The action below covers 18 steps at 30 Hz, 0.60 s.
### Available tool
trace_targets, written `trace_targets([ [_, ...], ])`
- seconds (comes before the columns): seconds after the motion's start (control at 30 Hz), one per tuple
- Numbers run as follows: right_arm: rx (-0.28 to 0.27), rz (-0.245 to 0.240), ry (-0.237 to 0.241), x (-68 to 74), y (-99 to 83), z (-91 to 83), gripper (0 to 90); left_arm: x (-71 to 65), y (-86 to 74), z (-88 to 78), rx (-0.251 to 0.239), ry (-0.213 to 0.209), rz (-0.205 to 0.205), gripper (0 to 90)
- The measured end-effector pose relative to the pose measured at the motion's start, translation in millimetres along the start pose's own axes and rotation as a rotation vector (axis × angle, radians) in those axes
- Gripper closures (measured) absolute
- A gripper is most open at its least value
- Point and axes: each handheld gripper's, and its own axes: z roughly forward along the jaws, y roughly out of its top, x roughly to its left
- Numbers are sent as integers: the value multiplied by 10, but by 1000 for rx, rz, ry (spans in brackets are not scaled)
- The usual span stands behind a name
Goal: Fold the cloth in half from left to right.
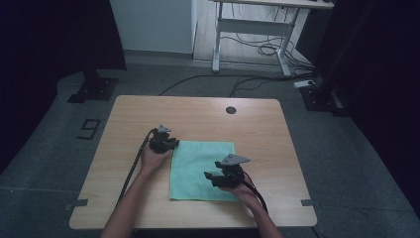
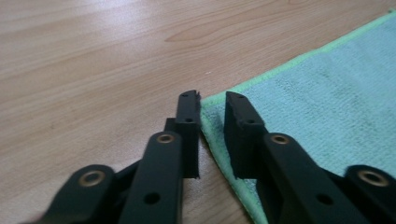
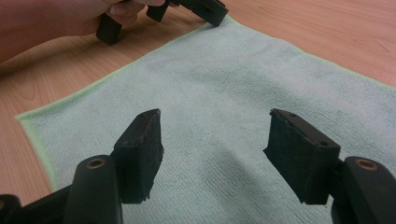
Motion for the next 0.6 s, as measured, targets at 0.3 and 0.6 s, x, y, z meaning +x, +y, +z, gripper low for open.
trace_targets([
  [0.3,-12,9,1,-10,-18,-53,361,-43,0,-26,25,-41,-29,869],
  [0.6,-32,7,37,85,19,-67,382,-159,92,-255,-34,-84,-14,874],
])
